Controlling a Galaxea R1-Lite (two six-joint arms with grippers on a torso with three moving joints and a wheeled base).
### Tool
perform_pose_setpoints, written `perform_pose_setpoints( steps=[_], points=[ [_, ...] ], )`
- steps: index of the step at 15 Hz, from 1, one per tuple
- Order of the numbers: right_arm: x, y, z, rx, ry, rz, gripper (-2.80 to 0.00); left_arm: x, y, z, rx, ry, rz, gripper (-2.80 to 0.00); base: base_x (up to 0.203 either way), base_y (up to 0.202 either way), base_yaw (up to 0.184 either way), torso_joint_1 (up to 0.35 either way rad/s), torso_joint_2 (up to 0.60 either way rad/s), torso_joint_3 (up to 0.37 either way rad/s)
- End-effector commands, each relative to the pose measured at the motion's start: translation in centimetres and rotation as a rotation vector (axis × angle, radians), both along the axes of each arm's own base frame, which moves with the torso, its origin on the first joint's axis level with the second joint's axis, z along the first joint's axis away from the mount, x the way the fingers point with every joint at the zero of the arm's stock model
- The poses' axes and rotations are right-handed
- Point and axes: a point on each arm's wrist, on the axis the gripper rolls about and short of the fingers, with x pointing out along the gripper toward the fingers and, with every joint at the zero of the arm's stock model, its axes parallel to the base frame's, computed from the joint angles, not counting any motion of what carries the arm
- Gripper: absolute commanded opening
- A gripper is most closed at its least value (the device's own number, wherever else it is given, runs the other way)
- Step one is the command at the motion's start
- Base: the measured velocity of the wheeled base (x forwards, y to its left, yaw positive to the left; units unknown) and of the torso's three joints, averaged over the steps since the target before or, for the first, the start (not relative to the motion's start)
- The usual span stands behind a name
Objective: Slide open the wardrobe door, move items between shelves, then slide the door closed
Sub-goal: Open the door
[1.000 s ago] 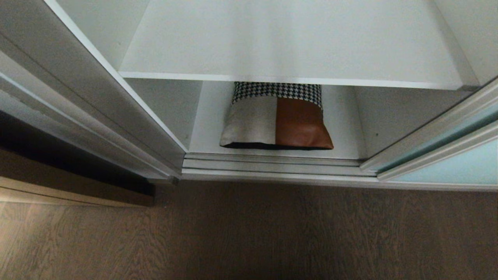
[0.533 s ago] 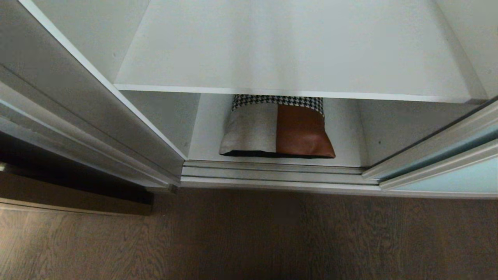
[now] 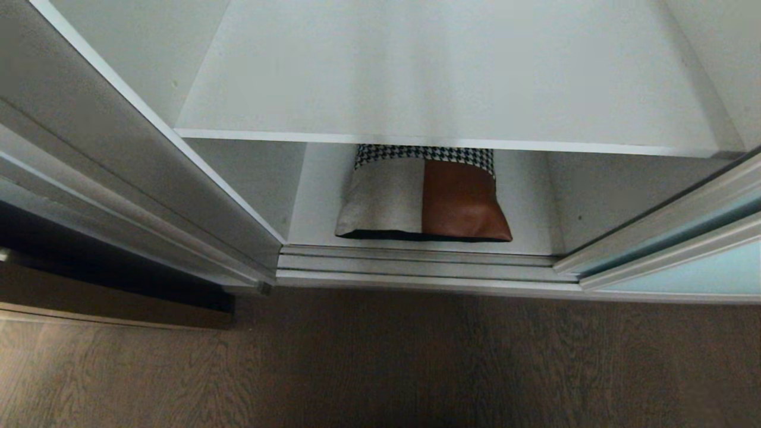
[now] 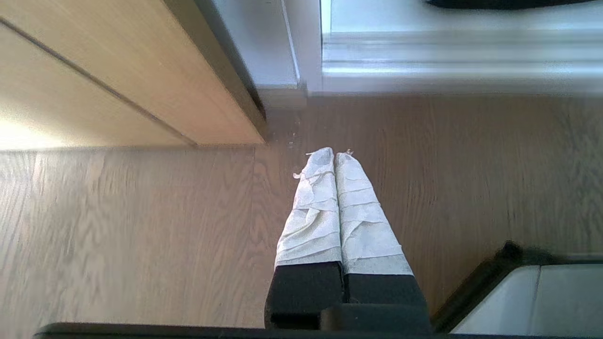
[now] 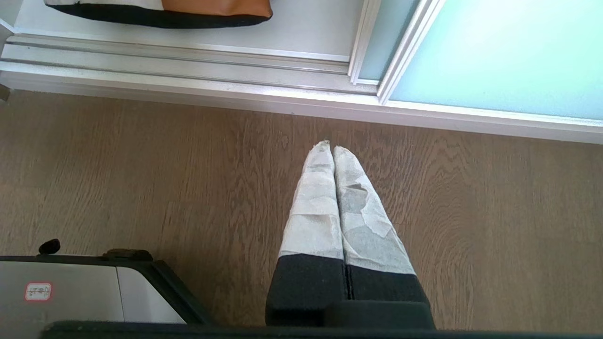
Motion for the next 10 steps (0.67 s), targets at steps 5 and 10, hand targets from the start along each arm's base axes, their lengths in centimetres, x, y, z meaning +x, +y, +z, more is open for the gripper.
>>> perform_pose_setpoints(
  steps=[5,10],
  points=[
    [0.0,0.0,0.0,0.0,0.0,0.0,-2.8,3.0,-0.2,6.2,-0.078,0.246,-0.063,-2.8,0.0,0.0,0.0,0.0,0.0,0.0],
    [0.0,0.0,0.0,0.0,0.0,0.0,-2.8,11.8,-0.5,7.6,-0.258,0.627,-0.116,-2.8,0.0,0.0,0.0,0.0,0.0,0.0]
  ],
)
